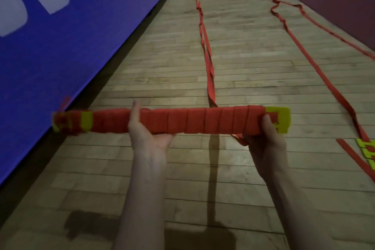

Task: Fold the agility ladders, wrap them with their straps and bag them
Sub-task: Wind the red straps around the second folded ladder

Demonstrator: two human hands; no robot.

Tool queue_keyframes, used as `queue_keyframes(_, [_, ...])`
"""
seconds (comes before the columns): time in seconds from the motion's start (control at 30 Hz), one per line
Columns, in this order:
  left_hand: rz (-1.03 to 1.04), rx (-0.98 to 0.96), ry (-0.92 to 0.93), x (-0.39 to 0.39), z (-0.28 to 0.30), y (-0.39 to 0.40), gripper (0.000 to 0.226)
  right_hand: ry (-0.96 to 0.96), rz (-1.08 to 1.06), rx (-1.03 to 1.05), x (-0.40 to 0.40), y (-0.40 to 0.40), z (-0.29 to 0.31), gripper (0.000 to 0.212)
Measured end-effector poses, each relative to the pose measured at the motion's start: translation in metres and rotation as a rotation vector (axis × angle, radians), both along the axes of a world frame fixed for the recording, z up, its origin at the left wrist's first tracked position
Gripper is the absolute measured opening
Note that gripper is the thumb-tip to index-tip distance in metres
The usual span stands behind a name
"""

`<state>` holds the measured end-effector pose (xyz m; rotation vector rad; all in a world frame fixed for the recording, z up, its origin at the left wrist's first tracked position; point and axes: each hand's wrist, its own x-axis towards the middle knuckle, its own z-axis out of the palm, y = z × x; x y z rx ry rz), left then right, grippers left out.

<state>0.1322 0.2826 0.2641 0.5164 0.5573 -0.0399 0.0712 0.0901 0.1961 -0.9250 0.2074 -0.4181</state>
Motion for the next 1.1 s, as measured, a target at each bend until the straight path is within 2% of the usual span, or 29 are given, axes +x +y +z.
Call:
queue_keyframes(0.03, [-0.003, -0.007, 0.057, 0.002, 0.001, 0.004, 0.044, -0.027, 0.003, -0.073, -0.001, -0.006, 0.0, 0.073])
queue_keyframes(0.13, [0.011, -0.032, 0.132, -0.003, -0.012, 0.003, 0.015, 0.001, 0.005, -0.31, -0.002, -0.017, 0.004, 0.05])
queue_keyframes(0.27, [0.065, -0.062, -0.046, -0.009, -0.024, -0.006, 0.008, 0.297, -0.08, -0.36, -0.002, -0.011, 0.009, 0.067])
queue_keyframes(0.37, [0.06, -0.058, -0.288, -0.009, -0.029, -0.004, 0.023, 0.477, 0.055, -0.299, -0.003, -0.001, 0.011, 0.072])
queue_keyframes(0.47, [-0.028, -0.048, -0.562, -0.009, -0.033, 0.001, 0.056, 0.567, 0.166, -0.283, -0.002, 0.014, 0.01, 0.073])
queue_keyframes(0.53, [-0.134, -0.01, -0.705, -0.008, -0.033, 0.004, 0.078, 0.571, 0.209, -0.164, -0.001, 0.018, 0.013, 0.062])
queue_keyframes(0.6, [-0.226, -0.001, -0.769, -0.01, -0.03, 0.006, 0.097, 0.495, 0.233, -0.022, 0.001, 0.017, 0.02, 0.045])
queue_keyframes(0.67, [-0.229, -0.069, -0.709, -0.013, -0.026, 0.004, 0.11, 0.391, 0.146, 0.066, 0.005, 0.016, 0.026, 0.029])
queue_keyframes(0.7, [-0.199, -0.113, -0.646, -0.015, -0.021, 0.001, 0.109, 0.329, 0.085, 0.088, 0.006, 0.017, 0.027, 0.024])
queue_keyframes(0.73, [-0.156, -0.138, -0.568, -0.017, -0.015, -0.003, 0.097, 0.253, 0.027, 0.1, 0.007, 0.017, 0.029, 0.02])
queue_keyframes(0.8, [-0.044, -0.109, -0.372, -0.018, -0.002, -0.008, 0.055, 0.079, -0.048, 0.077, 0.006, 0.014, 0.031, 0.02])
queue_keyframes(0.9, [0.066, -0.06, -0.185, -0.011, 0.012, -0.005, 0.023, -0.116, -0.039, -0.215, -0.002, 0.002, 0.035, 0.014])
queue_keyframes(0.93, [0.066, -0.052, -0.154, -0.009, 0.012, -0.002, 0.027, -0.157, -0.016, -0.347, -0.005, -0.002, 0.039, 0.011])
queue_keyframes(0.97, [0.054, -0.025, -0.122, -0.009, 0.01, -0.001, 0.04, -0.185, 0.009, -0.448, -0.007, -0.004, 0.043, 0.011])
queue_keyframes(1.0, [0.033, 0.02, -0.079, -0.009, 0.01, -0.001, 0.047, -0.208, 0.035, -0.511, -0.009, -0.005, 0.049, 0.013])
queue_keyframes(1.03, [0.024, 0.047, -0.053, -0.01, 0.009, -0.001, 0.043, -0.217, 0.05, -0.541, -0.01, -0.006, 0.052, 0.016])
queue_keyframes(1.1, [0.033, -0.006, -0.087, -0.008, 0.005, -0.001, 0.016, -0.134, 0.022, -0.518, -0.01, -0.002, 0.058, 0.03])
